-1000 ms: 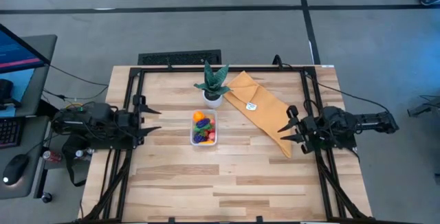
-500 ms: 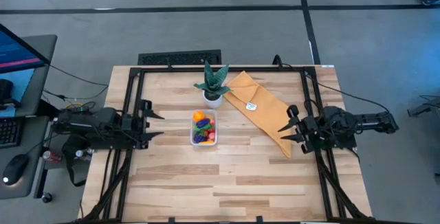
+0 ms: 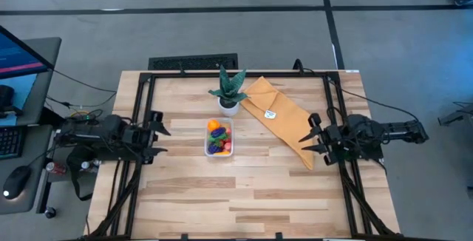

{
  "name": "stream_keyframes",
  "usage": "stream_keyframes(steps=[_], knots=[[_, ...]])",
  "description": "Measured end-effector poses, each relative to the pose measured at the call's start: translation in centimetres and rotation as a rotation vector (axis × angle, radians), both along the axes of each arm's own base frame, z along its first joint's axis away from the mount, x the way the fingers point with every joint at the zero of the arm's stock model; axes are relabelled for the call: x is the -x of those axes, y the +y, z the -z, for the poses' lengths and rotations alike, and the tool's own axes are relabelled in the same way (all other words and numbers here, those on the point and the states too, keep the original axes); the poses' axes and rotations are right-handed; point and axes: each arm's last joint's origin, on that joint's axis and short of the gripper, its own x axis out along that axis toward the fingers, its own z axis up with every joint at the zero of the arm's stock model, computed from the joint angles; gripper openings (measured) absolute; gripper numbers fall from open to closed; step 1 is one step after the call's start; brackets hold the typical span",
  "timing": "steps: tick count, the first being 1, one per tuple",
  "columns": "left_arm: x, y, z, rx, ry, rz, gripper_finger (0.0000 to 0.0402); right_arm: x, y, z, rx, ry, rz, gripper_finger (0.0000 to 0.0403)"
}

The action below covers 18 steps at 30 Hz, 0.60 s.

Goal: Pick and placing Produce into tupperware
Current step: Return to Home Position

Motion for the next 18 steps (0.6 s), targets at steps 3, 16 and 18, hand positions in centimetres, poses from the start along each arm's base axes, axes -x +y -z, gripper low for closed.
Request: stream_keyframes(steps=[3, 16, 18], knots=[[-0.1, 0.2, 0.2, 0.015, 0.034, -0.007, 0.0228, 0.0, 0.0, 0.2, -0.014, 0.023, -0.001, 0.0118], [-0.8, 0.8, 2.1, 0.037, 0.244, -0.086, 0.0228, 0.0, 0.0, 0.4, -0.009, 0.040, 0.000, 0.0118], [-0.9, 0.9, 2.3, 0.044, 0.262, -0.104, 0.0228, 0.0, -0.1, 0.3, -0.016, 0.035, 0.023, 0.0118]])
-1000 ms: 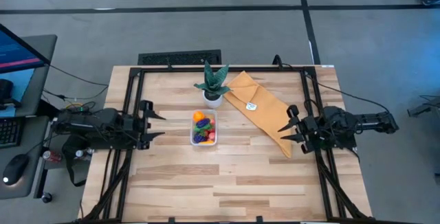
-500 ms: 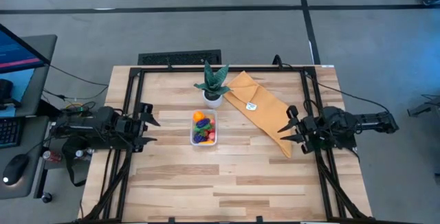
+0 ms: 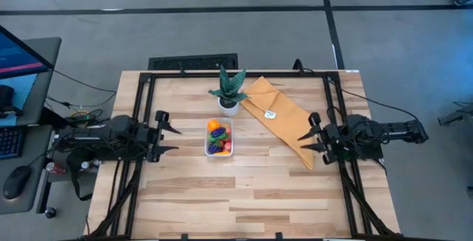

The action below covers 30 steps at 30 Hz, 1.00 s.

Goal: Pick and placing Produce into tupperware
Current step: Return to Home Position

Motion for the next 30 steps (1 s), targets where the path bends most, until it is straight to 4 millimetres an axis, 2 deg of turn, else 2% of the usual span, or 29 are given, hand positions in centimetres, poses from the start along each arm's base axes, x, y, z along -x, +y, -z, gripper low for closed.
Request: stream_keyframes(steps=[5, 10, 30], knots=[[-0.1, 0.2, 0.3, 0.044, 0.032, -0.077, 0.0228, -0.1, -0.5, -0.3, -0.044, -0.018, 0.160, 0.0118], [-0.2, 0.5, 0.8, 0.078, 0.095, -0.171, 0.0228, -0.1, -0.5, -0.3, -0.054, -0.017, 0.164, 0.0118], [-0.3, 0.6, 1.4, 0.060, 0.155, -0.197, 0.0228, -0.1, -0.4, 0.3, -0.035, 0.044, 0.161, 0.0118]])
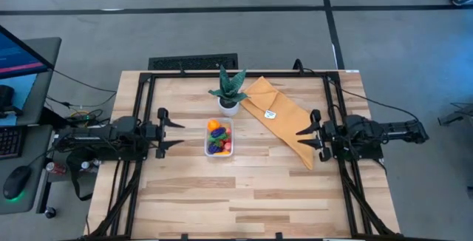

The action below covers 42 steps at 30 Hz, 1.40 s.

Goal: Pick and placing Produce into tupperware
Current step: Return to Home Position

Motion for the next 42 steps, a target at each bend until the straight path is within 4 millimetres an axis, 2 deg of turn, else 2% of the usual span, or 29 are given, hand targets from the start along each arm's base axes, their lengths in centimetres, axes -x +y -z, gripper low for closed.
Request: stream_keyframes(steps=[42], knots=[[-0.01, 0.12, 0.12, 0.022, 0.010, -0.041, 0.0228, 0.00, 0.00, 0.00, -0.001, 0.000, 0.000, 0.0118]])
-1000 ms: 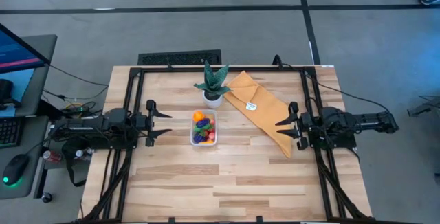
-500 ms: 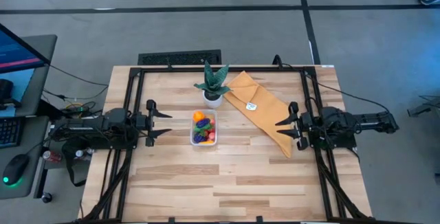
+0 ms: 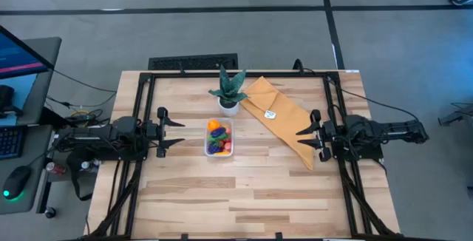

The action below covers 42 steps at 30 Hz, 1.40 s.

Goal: Pick and placing Produce into tupperware
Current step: Return to Home Position

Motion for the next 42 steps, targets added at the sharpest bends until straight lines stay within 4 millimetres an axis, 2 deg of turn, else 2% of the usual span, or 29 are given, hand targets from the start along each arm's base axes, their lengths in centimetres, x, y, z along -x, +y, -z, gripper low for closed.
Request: stream_keyframes(steps=[42], knots=[[0.00, 0.00, 0.01, 0.001, 0.000, 0.001, 0.0228, 0.00, 0.00, 0.00, 0.000, 0.000, 0.000, 0.0118]])
